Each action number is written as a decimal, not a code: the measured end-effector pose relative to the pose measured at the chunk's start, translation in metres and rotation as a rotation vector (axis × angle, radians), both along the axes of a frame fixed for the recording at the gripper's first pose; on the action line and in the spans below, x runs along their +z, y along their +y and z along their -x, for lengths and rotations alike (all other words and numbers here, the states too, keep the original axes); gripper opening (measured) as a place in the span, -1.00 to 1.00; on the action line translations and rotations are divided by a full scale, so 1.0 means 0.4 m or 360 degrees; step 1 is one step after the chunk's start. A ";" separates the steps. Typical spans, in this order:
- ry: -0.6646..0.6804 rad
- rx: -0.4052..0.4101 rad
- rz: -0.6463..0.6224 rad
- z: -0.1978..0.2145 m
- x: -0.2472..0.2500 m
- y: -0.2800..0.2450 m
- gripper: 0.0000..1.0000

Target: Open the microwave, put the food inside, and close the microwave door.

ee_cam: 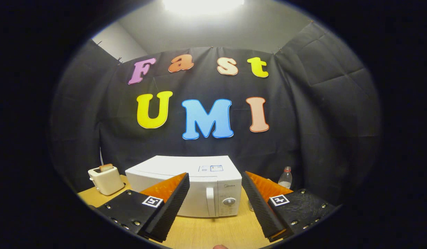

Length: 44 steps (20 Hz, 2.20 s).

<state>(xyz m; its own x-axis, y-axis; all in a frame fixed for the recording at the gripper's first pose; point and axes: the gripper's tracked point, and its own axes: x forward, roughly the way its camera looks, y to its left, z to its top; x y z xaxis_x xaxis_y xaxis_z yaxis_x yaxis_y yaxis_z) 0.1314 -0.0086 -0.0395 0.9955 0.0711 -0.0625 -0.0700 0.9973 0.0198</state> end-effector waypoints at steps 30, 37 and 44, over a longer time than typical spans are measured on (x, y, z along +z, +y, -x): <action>0.0551 0.0101 0.0123 -0.240 -0.410 0.066 -0.76; 0.0563 0.0097 0.0049 -0.079 -0.404 0.100 -0.63; 0.0612 0.0213 0.0047 0.095 -0.413 0.188 -0.47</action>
